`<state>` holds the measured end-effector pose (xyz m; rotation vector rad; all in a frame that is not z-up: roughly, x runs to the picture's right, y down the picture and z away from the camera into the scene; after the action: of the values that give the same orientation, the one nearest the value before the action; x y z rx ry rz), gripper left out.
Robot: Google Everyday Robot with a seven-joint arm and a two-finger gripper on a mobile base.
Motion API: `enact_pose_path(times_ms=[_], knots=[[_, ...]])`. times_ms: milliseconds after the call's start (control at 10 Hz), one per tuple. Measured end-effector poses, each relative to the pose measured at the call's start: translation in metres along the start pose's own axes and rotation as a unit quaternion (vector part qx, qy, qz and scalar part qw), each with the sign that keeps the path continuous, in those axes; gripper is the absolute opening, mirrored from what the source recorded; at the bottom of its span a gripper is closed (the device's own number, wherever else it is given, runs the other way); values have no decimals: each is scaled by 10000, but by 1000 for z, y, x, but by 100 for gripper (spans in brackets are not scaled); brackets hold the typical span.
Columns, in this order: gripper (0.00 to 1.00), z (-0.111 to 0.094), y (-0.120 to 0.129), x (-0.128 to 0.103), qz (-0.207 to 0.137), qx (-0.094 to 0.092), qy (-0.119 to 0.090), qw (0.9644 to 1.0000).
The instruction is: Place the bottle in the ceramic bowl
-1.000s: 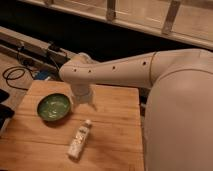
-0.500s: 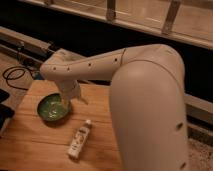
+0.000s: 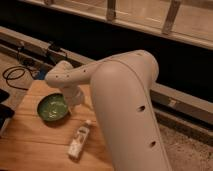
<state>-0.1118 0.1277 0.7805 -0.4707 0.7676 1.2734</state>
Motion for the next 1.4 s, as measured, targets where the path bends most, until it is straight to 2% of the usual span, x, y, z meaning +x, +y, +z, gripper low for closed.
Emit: enact_pose_path(times_ms=[100,200,300,400,500,600,800,1100,1300,1400], knots=[[65,11,-12,6,69,-49,65,9999],[65,21,-23,14,122,-222,58,9997],[65,27,-31,21,74,-585,-148,9982],[65,27,-36,30,-44,-965,-468,9942],[65,23,-37,41,-245,-1365,-882,9864],[65,18,-34,50,-402,-1642,-1177,9786],[65,13,-36,61,-533,-1891,-1481,9693],[65,21,-14,51,-578,-1466,-1167,9806],[65,35,-10,47,-537,-1166,-841,9882],[65,38,-3,46,-554,-1111,-758,9894]])
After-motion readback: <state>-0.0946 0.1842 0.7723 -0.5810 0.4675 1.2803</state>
